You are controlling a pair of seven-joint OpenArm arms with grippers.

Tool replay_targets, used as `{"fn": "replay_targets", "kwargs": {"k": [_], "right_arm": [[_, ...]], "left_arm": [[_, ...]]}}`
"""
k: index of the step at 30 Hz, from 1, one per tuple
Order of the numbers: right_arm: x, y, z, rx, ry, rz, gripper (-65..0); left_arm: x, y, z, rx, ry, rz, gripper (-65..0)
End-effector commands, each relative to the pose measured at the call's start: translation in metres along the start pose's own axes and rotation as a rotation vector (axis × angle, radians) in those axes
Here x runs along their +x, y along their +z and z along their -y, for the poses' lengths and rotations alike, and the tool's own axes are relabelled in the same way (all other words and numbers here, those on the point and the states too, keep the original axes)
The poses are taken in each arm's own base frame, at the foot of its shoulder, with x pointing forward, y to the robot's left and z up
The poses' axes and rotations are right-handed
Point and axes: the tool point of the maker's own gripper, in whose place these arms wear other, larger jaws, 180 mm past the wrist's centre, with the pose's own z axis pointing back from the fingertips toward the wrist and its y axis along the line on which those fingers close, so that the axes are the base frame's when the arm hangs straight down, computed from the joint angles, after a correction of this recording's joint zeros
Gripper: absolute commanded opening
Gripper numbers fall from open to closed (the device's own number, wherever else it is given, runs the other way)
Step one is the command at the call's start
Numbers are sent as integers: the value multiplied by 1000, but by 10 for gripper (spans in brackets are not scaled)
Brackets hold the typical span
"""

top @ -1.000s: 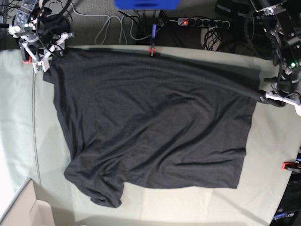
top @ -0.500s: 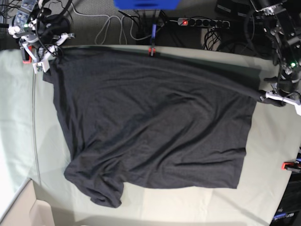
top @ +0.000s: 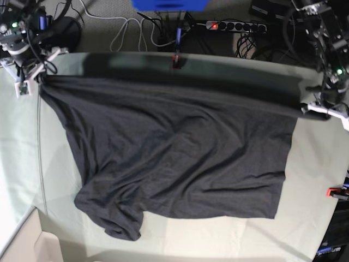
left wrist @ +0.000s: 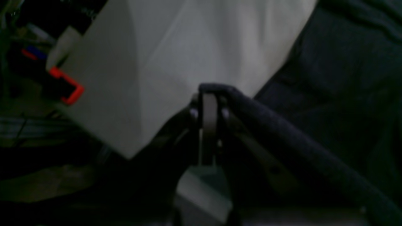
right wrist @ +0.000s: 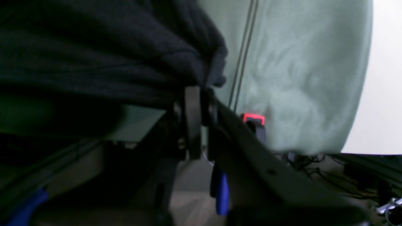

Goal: Layout the t-shirt on the table in an organized manner, then fold the t-shirt properly
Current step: 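Pull the held edge outward with both grippers to stretch the shirt, then move the right gripper down along the shirt side and grasp it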

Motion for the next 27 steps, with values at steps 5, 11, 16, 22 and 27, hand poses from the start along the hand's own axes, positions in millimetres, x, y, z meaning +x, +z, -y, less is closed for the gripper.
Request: {"fn": "replay_targets", "kwargs": {"k": [5, 11, 16, 22, 27], "right_arm": [[2, 13, -4, 2, 55, 11, -650], [-3, 16, -5, 6, 63, -3, -650], [5, 20, -1, -11, 68, 20, -650], [11, 25, 19, -85, 8, 49, -650], [17, 24, 21, -94, 2, 63, -650]], "left_arm": [[10, 5, -14, 36, 7, 42, -647], [8, 5, -18, 44, 10, 38, -647], [8, 5, -18, 43, 10, 37, -647], [7, 5, -18, 43, 10, 36, -647], [7, 5, -18, 43, 10, 36, -647]]}}
